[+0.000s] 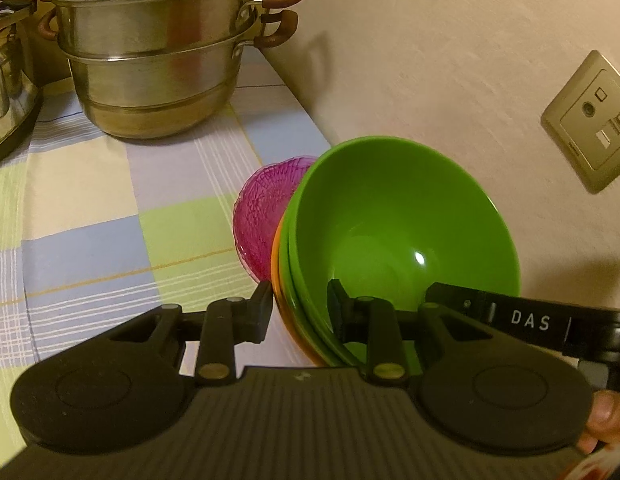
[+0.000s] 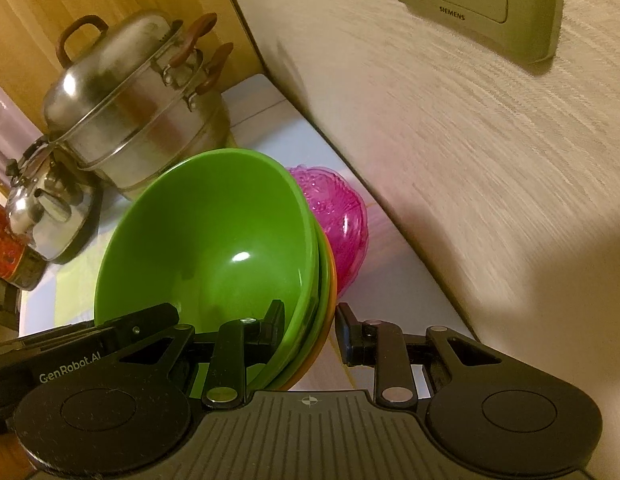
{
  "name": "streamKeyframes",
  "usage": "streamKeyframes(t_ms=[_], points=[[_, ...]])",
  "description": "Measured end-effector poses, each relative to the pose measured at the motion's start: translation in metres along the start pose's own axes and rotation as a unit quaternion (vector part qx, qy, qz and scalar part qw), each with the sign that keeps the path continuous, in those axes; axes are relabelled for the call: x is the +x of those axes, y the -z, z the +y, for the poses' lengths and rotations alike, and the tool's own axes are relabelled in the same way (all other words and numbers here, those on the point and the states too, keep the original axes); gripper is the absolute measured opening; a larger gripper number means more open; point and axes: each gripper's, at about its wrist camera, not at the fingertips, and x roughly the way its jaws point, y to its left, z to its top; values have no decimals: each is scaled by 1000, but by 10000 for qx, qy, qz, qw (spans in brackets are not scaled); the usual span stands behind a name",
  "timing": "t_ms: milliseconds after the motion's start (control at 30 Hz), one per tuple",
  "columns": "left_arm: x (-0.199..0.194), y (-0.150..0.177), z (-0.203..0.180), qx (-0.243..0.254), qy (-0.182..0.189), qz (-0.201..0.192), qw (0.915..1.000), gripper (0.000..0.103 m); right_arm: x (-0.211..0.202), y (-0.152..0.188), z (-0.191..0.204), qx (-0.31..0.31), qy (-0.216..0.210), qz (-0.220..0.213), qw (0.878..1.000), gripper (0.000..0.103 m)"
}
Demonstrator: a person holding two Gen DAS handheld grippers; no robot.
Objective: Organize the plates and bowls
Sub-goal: 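Lift the bowl stack with both tools and lower it onto the pink plates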
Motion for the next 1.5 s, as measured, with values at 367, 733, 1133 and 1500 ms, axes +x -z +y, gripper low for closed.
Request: streamKeyframes(t_ms=[367,733,1133,1500], points=[[15,-13,3,80,-14,10,10000,25,15,-11,0,35,51,-24,10000,27],[37,-31,12,127,-40,-4,9999,25,31,-29,4,3,150,-86,9999,27],[65,-44,21,122,-104,75,9998,25,59,-51,3,74,198,-89,9997,27],[84,-45,27,94,-156,91,9998,26,81,-54,-6,165,167,-67,9997,27]])
